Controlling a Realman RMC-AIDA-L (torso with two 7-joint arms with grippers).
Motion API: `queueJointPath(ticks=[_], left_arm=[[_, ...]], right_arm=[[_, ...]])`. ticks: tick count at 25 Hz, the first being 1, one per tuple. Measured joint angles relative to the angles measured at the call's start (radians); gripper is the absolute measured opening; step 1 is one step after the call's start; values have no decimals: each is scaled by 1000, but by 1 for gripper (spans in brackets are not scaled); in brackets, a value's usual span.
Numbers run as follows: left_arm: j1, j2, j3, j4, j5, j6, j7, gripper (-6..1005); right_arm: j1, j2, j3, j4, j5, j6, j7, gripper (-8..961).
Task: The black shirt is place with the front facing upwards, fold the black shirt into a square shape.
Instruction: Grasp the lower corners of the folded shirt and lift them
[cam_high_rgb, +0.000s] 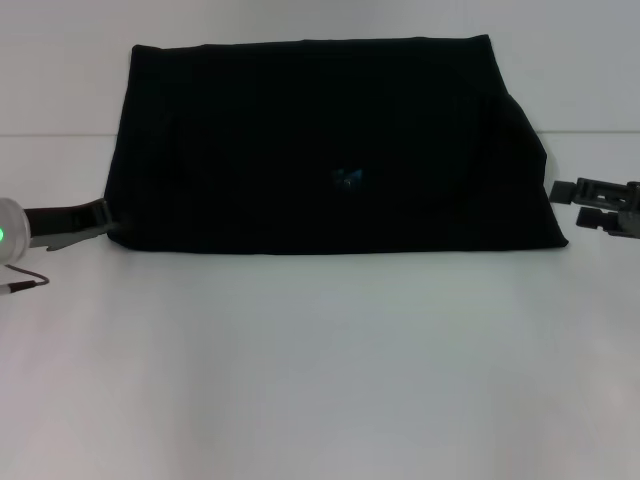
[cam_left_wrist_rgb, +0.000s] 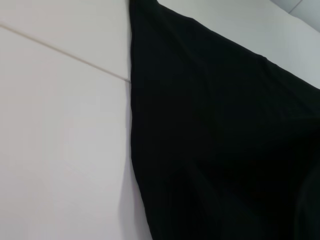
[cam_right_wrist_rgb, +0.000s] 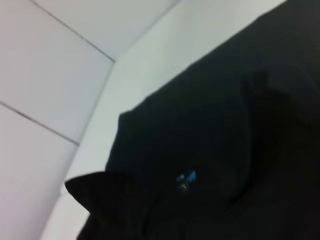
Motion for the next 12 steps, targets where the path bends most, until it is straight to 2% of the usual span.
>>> queueJointPath(ticks=[4, 7, 9, 12], left_arm=[[-9, 21, -1, -1, 2, 50, -54, 50], [-15, 27, -2, 12, -3, 79, -73, 52], [-17, 27, -2, 22, -4, 83, -75, 53], [-17, 27, -3, 29, -3, 78, -75, 54]], right_arm=[[36, -46, 0, -3, -99, -13, 58, 883], [83, -73, -2, -8, -201, -12, 125, 883], [112, -81, 0, -11, -258, -11, 156, 883], [133, -76, 7, -23, -279, -15, 167, 883]])
